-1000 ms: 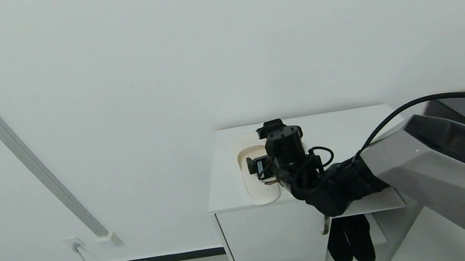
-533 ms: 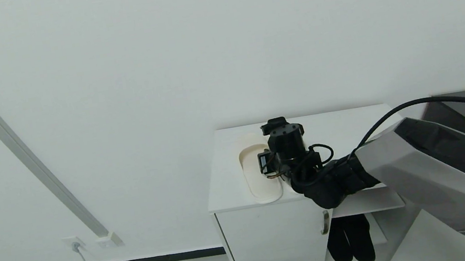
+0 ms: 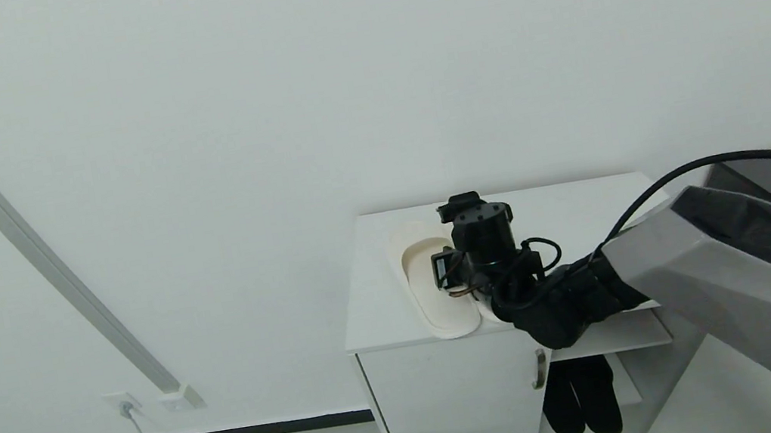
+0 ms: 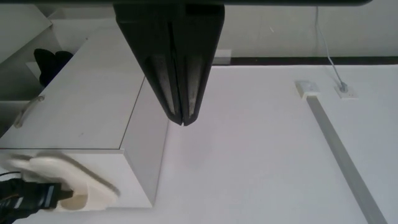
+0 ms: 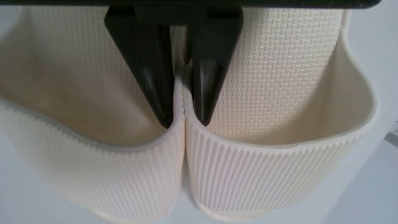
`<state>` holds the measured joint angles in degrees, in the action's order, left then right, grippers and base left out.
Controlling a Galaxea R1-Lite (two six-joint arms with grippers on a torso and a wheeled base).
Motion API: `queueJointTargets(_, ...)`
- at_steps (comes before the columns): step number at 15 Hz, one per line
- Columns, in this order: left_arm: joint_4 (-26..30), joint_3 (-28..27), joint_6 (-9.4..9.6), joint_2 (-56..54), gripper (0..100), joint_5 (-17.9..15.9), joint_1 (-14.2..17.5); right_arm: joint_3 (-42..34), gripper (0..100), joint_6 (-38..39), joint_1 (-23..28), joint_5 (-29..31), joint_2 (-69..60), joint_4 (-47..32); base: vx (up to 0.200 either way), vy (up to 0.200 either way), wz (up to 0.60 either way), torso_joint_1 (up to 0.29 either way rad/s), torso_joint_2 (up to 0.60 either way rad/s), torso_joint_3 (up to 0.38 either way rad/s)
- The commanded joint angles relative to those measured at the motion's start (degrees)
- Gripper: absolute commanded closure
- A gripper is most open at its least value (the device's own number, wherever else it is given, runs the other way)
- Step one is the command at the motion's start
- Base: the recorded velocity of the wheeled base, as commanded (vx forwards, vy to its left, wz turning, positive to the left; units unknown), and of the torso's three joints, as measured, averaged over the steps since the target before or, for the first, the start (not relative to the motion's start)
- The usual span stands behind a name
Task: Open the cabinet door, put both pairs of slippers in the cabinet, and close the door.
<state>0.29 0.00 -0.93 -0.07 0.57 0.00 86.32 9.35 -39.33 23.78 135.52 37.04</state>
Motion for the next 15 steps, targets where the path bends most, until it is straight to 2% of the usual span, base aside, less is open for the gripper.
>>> queueJointTargets(1, 0.0, 0.0, 0.05, 0.1, 100, 0.0, 0.0, -10.2, 100, -0.1, 0.7, -2.9, -11.0, 3.0, 0.000, 0.000, 0.00, 0.000, 0.00, 0.000)
queueJointTargets(2, 0.1, 0.0, 0.14, 0.1, 100, 0.0, 0.0, -18.1, 100, -0.1, 1.1, -4.7, -18.4, 3.7, 0.000, 0.000, 0.00, 0.000, 0.00, 0.000)
queueJointTargets(4, 0.1, 0.0, 0.40, 0.1, 100, 0.0, 0.0, -29.1, 100, -0.8, 1.7, -7.4, -28.3, 3.7, 0.000, 0.000, 0.00, 0.000, 0.00, 0.000)
queueJointTargets(7, 0.0, 0.0, 0.57, 0.1, 100, 0.0, 0.0, -38.8, 100, -2.0, 3.2, -12.0, -37.2, 3.9, 0.000, 0.000, 0.00, 0.000, 0.00, 0.000)
queueJointTargets(10, 0.0, 0.0, 0.40, 0.1, 100, -0.2, 0.0, -44.3, 100, -1.8, 5.0, -19.7, -41.1, 5.8, 0.000, 0.000, 0.00, 0.000, 0.00, 0.000)
queueJointTargets(15, 0.1, 0.0, 0.40, 0.1, 100, -0.3, 0.0, -44.2, 100, -1.9, 4.8, -19.7, -39.2, 6.5, 0.000, 0.000, 0.00, 0.000, 0.00, 0.000)
